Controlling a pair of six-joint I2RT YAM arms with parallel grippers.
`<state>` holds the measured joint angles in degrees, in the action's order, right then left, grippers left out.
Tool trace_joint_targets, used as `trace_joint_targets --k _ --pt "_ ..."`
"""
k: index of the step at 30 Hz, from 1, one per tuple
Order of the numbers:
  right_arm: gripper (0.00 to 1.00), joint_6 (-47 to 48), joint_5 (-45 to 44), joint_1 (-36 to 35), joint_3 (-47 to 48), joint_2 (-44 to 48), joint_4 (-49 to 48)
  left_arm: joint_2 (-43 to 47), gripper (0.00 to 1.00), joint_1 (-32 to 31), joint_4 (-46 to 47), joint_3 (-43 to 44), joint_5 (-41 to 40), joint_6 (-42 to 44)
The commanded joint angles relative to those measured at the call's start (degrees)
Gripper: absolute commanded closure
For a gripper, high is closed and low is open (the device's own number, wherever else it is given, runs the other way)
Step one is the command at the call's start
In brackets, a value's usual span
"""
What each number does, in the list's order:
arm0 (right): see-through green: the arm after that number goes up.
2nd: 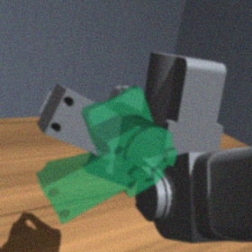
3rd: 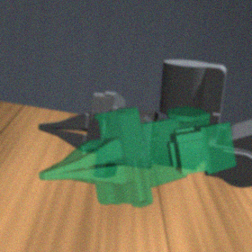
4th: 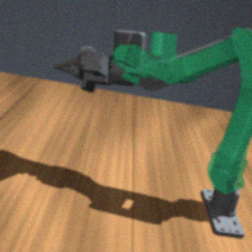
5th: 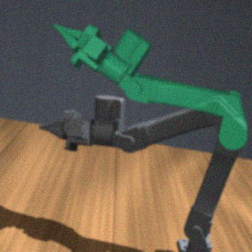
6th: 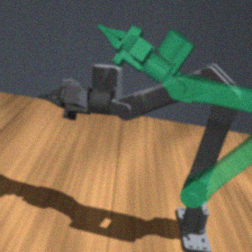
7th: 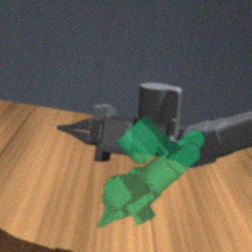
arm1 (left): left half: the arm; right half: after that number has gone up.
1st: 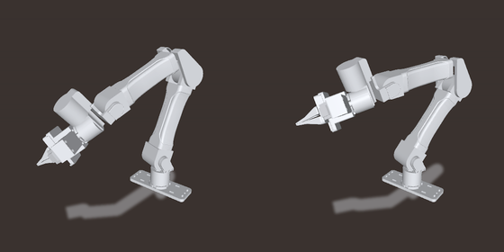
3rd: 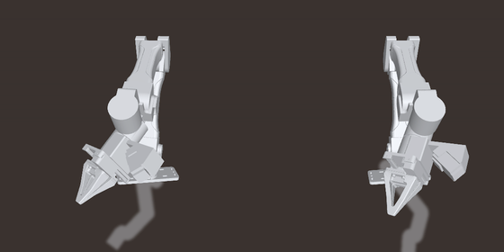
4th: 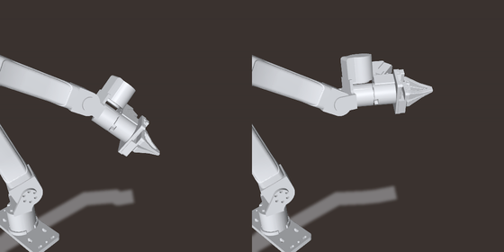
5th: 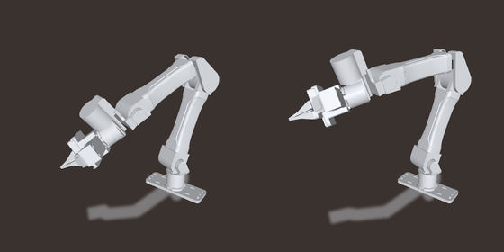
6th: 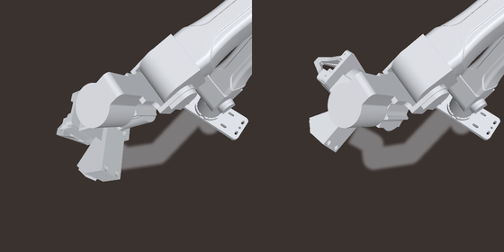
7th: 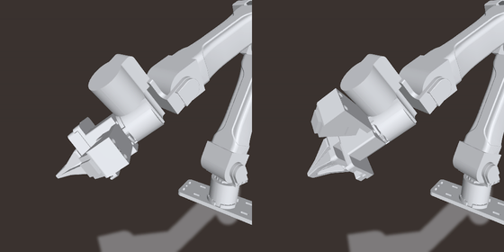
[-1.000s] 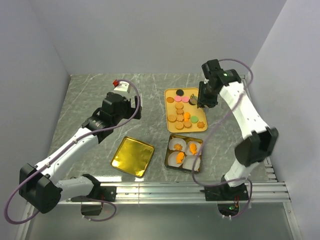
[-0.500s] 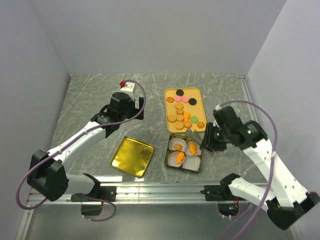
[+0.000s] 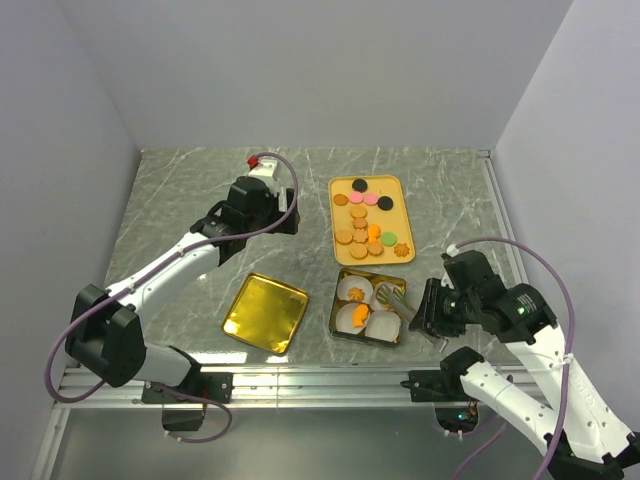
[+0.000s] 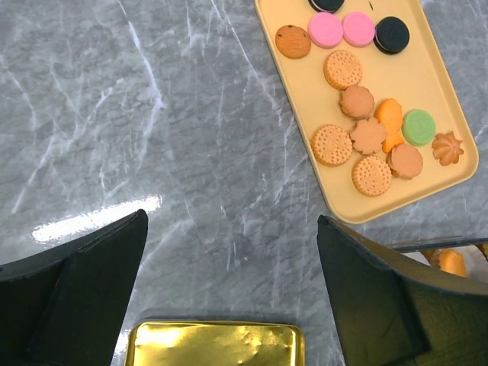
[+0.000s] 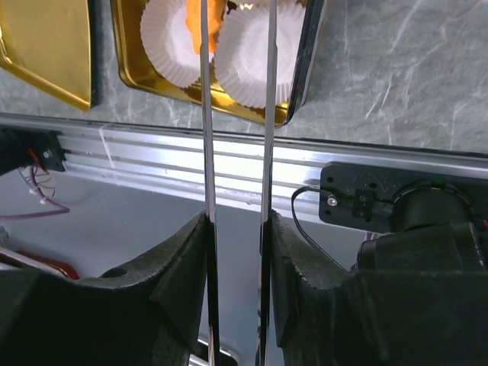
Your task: Pack the cookies
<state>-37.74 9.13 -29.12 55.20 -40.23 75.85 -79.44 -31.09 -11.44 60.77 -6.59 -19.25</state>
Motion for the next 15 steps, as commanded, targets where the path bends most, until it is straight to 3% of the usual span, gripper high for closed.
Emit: trace_joint_targets --k 1,7,15 --pt "0.73 -0.32 1.59 -0.50 -0.88 1.73 -0.01 -0.28 0.01 0.15 1.33 2.16 2.81 -1.67" --pt "0.73 1.69 1.86 -0.58 0.08 5.15 6.31 1.21 0.01 0.07 1.42 0.14 3.43 -2.20" --pt "0.72 5.21 9.42 -1.20 -1.94 7.18 7.03 1.83 0.01 0.15 1.07 -0.48 3.51 -2.29"
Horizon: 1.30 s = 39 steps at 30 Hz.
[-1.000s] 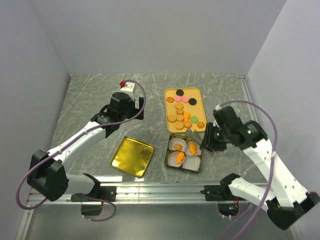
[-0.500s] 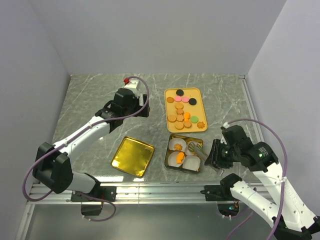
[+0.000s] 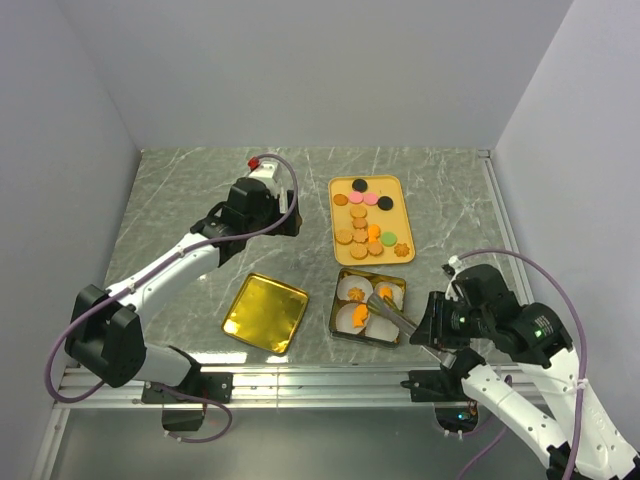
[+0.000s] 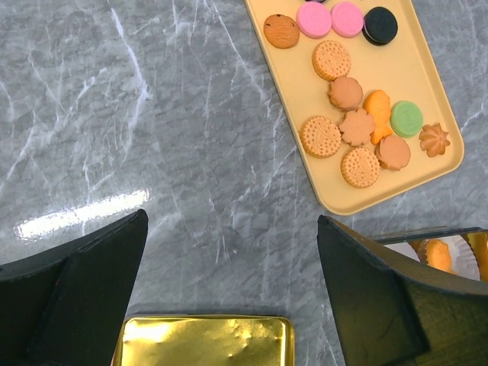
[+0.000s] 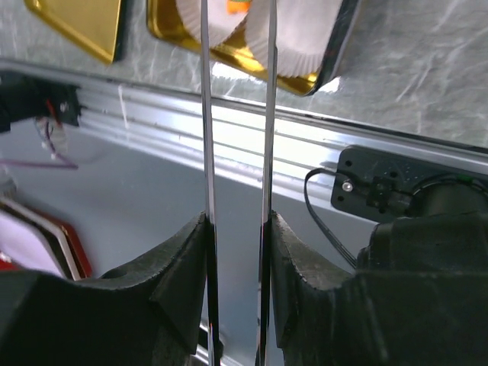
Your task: Pack the cookies
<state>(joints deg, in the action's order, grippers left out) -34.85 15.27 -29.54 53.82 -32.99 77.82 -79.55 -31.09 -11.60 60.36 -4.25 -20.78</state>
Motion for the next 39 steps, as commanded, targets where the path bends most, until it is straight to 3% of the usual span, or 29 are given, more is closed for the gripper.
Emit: trace_joint_targets --k 1,11,16,21,29,39 --pt "0.72 2.77 3.28 -0.96 -0.56 -0.58 5.06 2.03 0.01 0.07 1.22 -0.06 1.18 -0.76" --pt "0.72 2.24 -3.66 -1.22 2.69 -4.10 4.01 2.47 0.00 0.07 1.66 -1.21 1.52 -0.23" --pt "0.73 0.23 -2.96 -1.13 5.41 -4.97 -1.42 -1.38 0.09 -0.20 2.45 1.16 17.74 2.93" --pt "0.73 -1.88 -3.92 -1.14 10.07 -6.03 -7.85 -6.49 0.13 -3.71 -0.96 5.29 23.67 4.77" --pt "0.73 -5.40 -10.69 -1.13 19.10 -10.50 -17.17 -14.05 0.21 -8.28 -7.73 10.83 26.93 8.29" --pt "0.72 -2.77 -16.66 -1.05 28.70 -15.44 -15.86 -24.33 0.37 -12.77 -18.02 19.88 22.88 12.07"
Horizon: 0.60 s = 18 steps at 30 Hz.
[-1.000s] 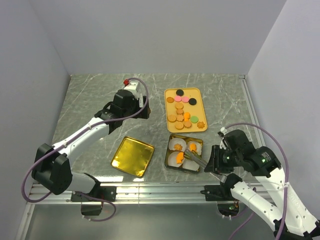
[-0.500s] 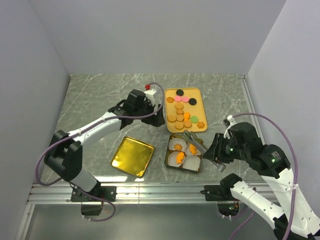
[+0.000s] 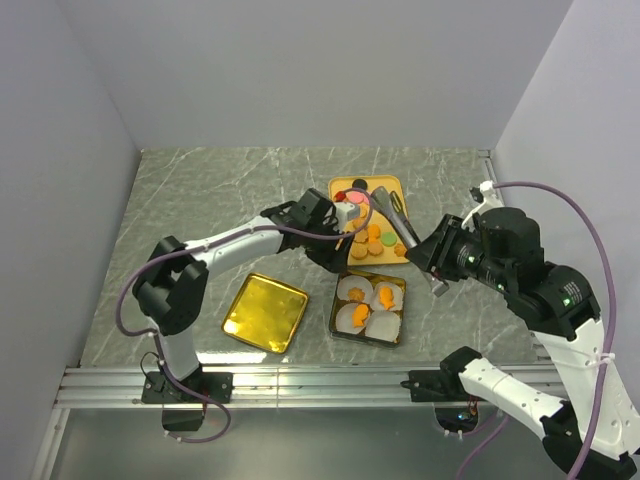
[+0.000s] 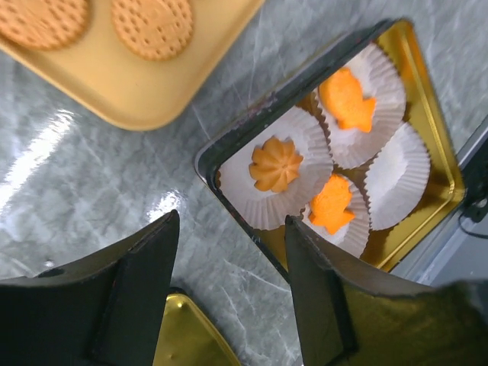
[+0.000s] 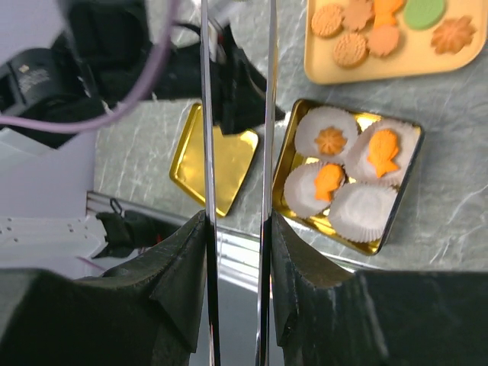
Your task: Pack the cookies
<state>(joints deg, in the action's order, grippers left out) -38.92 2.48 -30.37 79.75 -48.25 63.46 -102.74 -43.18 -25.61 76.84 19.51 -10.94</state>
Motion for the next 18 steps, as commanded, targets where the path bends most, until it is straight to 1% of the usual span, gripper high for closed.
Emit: trace_joint_targets --k 1,10,11,17,18 --pt "0.72 1.39 -4.23 -0.22 3.05 -0.09 -1.32 -2.02 0.37 -0.85 -4.45 3.75 -0.96 2.15" --pt "0.71 -0.90 -7.93 -0.22 4.10 1.14 -2.99 -6.77 0.48 -1.56 -6.74 6.74 -2.28 1.45" --pt "0.71 -0.81 -8.02 -0.22 4.28 1.05 -2.99 -7.12 0.52 -1.56 -6.83 6.92 -2.45 1.36" --pt "0.71 0.42 -9.16 -0.22 5.42 -0.09 -2.38 -9.85 0.63 -1.56 -7.79 7.89 -1.40 1.18" --pt "0.71 0.77 -9.25 -0.13 5.59 -0.44 -2.38 -10.11 0.66 -1.56 -7.88 8.24 -1.31 1.18"
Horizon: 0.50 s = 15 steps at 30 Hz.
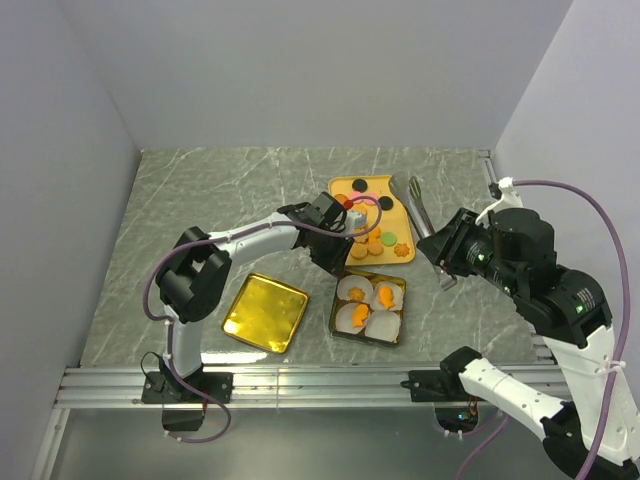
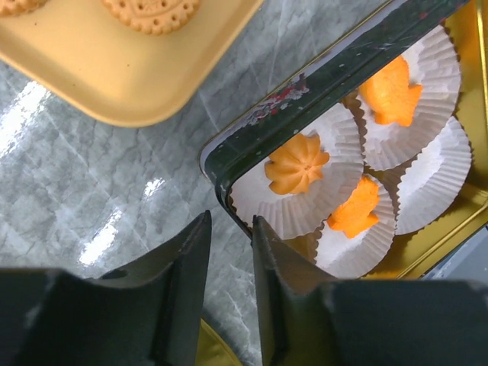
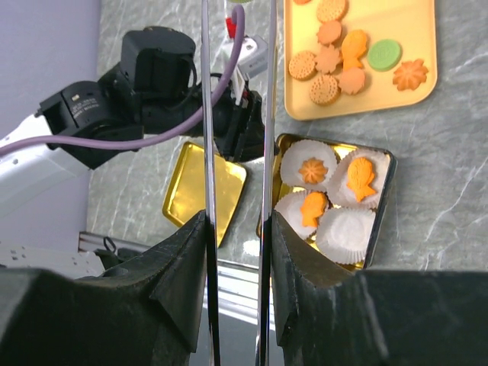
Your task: Pack the cookies
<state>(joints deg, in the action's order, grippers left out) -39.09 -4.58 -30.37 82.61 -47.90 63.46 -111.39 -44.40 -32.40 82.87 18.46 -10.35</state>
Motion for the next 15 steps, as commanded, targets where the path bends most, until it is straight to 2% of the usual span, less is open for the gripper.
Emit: trace_joint_targets --k 1,9,15 --pt "0.71 1.03 -2.28 -0.13 2.91 -0.97 -2.29 -1.72 0.68 -0.33 -1.17 2.38 -0.44 0.77" --pt "0.71 1.56 -1.93 -0.13 2.12 -2.11 -3.61 -3.13 0.86 0.54 -5.03 5.45 -6.14 -0.28" --pt "0.70 2.35 -1.66 -0.21 2.47 -3.60 -4.75 -2.87 0.97 4.93 -8.20 6.43 -11.60 -3.53"
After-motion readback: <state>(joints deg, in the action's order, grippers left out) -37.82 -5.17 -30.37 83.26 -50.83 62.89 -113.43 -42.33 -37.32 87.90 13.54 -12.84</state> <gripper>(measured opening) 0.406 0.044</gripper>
